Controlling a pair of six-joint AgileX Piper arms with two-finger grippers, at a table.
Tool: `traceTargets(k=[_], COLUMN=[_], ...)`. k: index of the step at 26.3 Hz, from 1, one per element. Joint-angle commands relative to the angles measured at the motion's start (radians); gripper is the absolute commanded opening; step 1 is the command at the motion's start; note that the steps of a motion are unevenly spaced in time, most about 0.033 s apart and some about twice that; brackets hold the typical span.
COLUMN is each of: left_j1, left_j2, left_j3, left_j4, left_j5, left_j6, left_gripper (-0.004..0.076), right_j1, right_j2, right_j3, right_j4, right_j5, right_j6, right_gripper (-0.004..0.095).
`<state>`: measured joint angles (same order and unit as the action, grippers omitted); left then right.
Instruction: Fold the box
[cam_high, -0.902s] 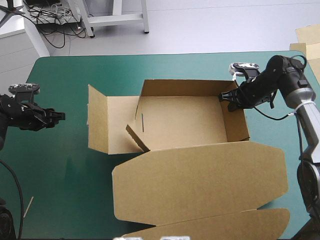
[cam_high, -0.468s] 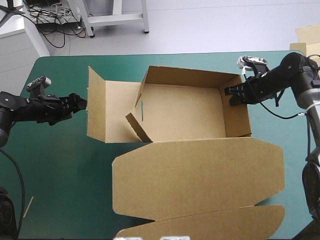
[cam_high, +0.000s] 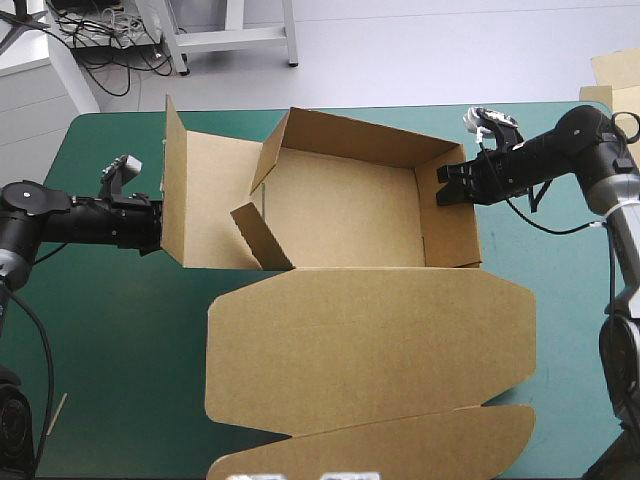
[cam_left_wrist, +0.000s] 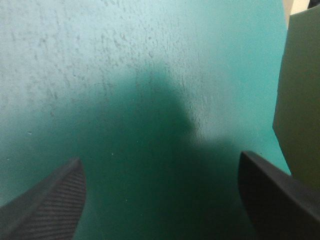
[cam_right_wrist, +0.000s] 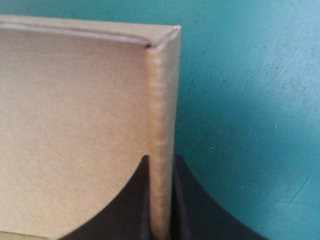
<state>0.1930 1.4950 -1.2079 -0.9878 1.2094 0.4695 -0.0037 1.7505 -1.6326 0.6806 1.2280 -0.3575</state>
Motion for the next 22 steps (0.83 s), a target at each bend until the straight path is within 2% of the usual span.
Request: traceTargets(k=[1,6,11,14,17,22], left_j1=[-0.007,-0.007,-0.007,-0.007,-0.008,-0.008], left_j2=[-0.034,-0.049,-0.085,-0.111,-0.131,-0.174], left_j3=[-0.029,-0.029,-0.029,-0.029,-0.029,-0.029], left_j4=[-0.065,-0.067,-0.067,-0.058,-0.041,-0.011], left_j5=[0.078,0.078,0.078,0.078,0.076,0.076], left_j6=[0.017,0.015,0.017,0.017,0.017,0.017], left_gripper=[0.0592,0.059,0.0587,0.0587,0.0587,0.0586], right_j1=[0.008,0.042,0.11,0.152,0.206,0.271], right_j2=[-0.034,-0.021,-0.003,0.011,0.02,0.028], right_j3=[-0.028,-0.028,-0.028,-0.028,-0.028,-0.028], right_j4=[0.072,0.018,-0.114,-0.095,-0.057,-0.076], right_j5=[-0.024,-0.059,-0.093,-0.122,-0.201,-0.287], right_j6=[0.016,0.057,0.118,0.136,0.136,0.164], right_gripper=[-0.0018,-0.0018,-0.0018,-0.0019,-0.0018,-0.0018])
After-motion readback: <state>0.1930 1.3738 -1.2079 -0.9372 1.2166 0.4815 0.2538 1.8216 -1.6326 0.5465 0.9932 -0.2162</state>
